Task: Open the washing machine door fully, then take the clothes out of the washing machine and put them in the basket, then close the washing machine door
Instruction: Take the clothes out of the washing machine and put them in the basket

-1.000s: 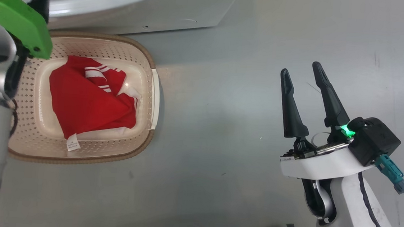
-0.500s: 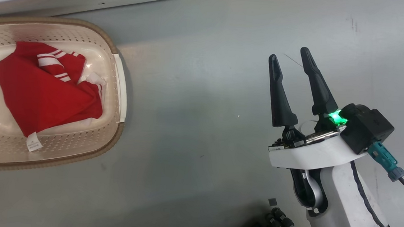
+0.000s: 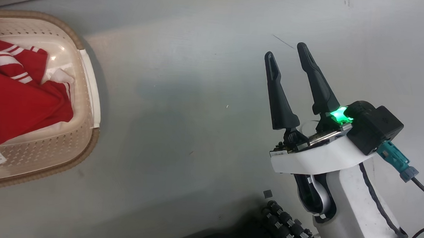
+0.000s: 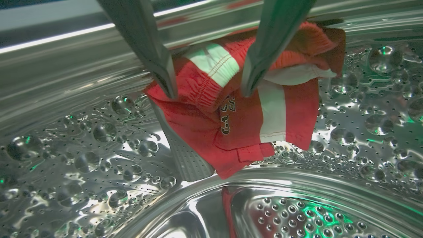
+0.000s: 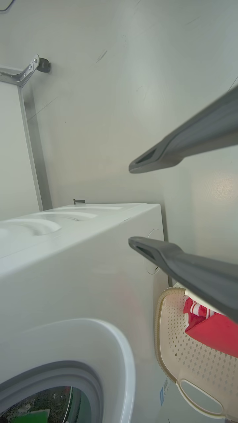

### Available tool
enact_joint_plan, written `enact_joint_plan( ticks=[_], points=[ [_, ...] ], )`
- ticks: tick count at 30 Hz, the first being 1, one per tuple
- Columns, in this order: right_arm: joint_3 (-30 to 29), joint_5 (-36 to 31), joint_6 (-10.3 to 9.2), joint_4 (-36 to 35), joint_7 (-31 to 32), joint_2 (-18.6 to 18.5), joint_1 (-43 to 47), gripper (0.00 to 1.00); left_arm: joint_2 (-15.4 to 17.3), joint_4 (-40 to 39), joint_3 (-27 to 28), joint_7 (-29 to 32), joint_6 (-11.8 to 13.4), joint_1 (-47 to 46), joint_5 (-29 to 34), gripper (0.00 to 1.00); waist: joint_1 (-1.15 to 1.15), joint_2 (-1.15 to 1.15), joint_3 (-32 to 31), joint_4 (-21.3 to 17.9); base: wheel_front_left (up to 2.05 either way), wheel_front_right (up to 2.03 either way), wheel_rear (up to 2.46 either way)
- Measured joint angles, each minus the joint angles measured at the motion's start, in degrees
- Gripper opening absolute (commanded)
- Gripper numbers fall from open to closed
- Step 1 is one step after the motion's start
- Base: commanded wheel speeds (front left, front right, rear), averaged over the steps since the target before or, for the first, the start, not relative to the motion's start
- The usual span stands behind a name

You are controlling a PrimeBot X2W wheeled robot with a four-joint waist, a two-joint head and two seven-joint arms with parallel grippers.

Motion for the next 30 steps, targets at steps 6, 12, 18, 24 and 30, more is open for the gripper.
enact_joint_plan(
  ticks=[6,12,18,24,30],
  points=[
    [0.6,0.8,0.0,-0.1,0.0,0.0,-0.5,1.0,1.3,1.3,1.0,3.6,0.0,-3.7,-0.5,1.0,0.0,0.0,2.1,-1.7,0.0,0.0,0.0],
    [1.2,1.4,0.0,-0.1,0.0,0.1,-1.8,1.0,1.6,2.7,1.5,6.4,0.0,-5.5,-1.0,1.0,-0.01,0.0,3.7,-2.9,0.0,0.0,0.0],
    [1.5,1.9,0.0,0.0,0.0,0.1,-2.7,1.0,1.8,3.5,1.9,8.4,1.2,-7.7,-1.0,1.0,-0.01,0.0,4.3,-3.7,0.0,0.0,0.0],
    [1.5,1.9,0.0,0.2,0.0,0.1,-2.8,1.0,2.1,4.4,1.1,12.3,1.9,-8.6,-0.9,0.46,-0.01,0.0,4.5,-3.9,0.0,0.0,0.0],
    [1.5,2.4,0.0,0.2,0.0,0.1,-3.6,1.0,2.3,4.3,-0.6,14.1,1.8,-8.8,0.1,0.0,-0.01,0.0,4.7,-3.9,0.0,0.0,0.0]
  ],
)
